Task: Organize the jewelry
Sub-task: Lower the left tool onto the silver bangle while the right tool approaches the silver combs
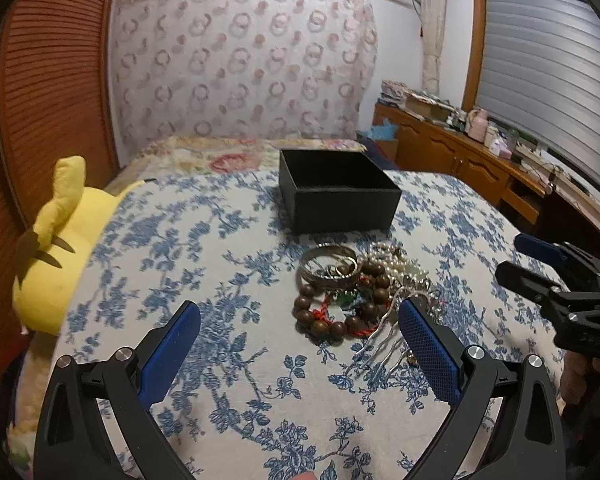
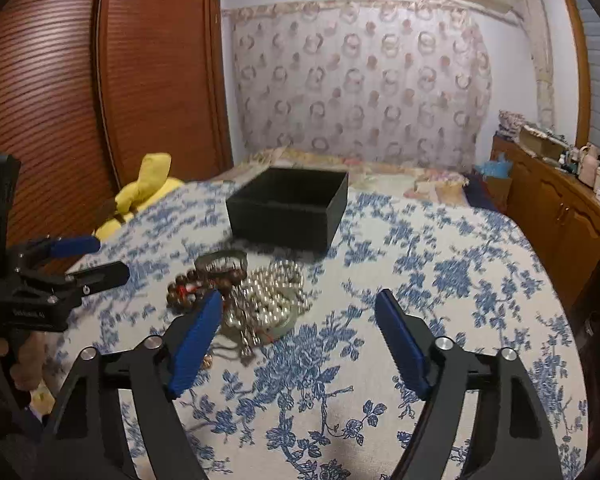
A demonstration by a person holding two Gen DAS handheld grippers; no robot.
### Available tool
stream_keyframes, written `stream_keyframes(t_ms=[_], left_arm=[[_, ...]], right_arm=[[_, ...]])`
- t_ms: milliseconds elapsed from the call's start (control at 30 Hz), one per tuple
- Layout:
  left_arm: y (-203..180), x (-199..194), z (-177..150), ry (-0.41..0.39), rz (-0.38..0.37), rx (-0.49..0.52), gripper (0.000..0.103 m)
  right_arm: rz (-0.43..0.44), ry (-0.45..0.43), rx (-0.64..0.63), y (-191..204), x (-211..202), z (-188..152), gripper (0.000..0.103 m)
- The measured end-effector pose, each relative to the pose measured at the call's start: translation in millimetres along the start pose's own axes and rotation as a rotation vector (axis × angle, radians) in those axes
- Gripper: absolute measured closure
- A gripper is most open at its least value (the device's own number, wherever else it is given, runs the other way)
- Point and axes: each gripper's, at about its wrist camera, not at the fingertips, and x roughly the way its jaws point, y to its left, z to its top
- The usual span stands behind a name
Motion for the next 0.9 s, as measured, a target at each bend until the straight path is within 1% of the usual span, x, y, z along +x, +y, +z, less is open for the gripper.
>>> stream_keyframes(t_ms=[33, 133, 167, 200, 300, 367, 433, 567, 700, 800, 833, 867, 900], left_arm=[[-0.5, 3.3, -0.3, 0.006, -0.005, 0.006, 0.007], [0.1, 14.8, 0.1, 0.032, -0.044, 0.005, 0.007], [-0.6, 17.1, 0.5, 0.038, -0.053, 0.006, 0.008], [-1.3, 21.2, 1.7, 0.046, -0.068, 0.012, 0.010], [-3.0, 30.2, 6.5, 0.064, -0.079, 0.011, 0.022], [-3.0, 36.6, 12.9, 0.065, -0.102, -0.001, 0.022], [-2.2, 44.1, 18.4, 0.070, -0.122, -0.013, 0.025], [-6.8, 64.4, 27.2, 0.111, -0.130, -0.001, 0.027], [-11.3, 82.7, 31.0, 0.154, -0.158, 0.009, 0.028], [-11.5, 96.3, 31.7, 0.193, -0.146, 0.005, 0.029], [-11.0, 99.6, 32.0, 0.199, -0.153, 0.002, 0.030], [-9.1, 101.9, 33.0, 0.205, -0.169, -0.013, 0.031], [-7.9, 103.3, 33.3, 0.211, -0.175, -0.020, 0.038]], right_arm=[[0.002, 0.012, -0.003, -0.5, 3.6, -1.8, 0.029], [0.028, 0.058, -0.008, -1.5, 14.7, -8.5, 0.034], [0.035, 0.072, -0.012, -0.9, 18.0, -10.2, 0.035], [0.038, 0.079, -0.015, -0.1, 19.7, -11.3, 0.035], [0.043, 0.102, -0.024, 0.9, 25.5, -15.6, 0.035], [0.045, 0.110, -0.019, -0.1, 28.6, -18.4, 0.035], [0.043, 0.122, -0.015, -0.8, 32.8, -21.7, 0.035], [0.046, 0.129, -0.017, -0.5, 33.9, -24.2, 0.035], [0.043, 0.126, -0.028, 1.2, 33.8, -25.0, 0.035], [0.043, 0.125, -0.024, 1.8, 33.6, -25.1, 0.035], [0.043, 0.125, -0.024, 2.4, 33.5, -25.4, 0.035], [0.043, 0.125, -0.024, 2.5, 33.4, -25.3, 0.035], [0.043, 0.125, -0.025, 2.2, 33.2, -25.2, 0.035]])
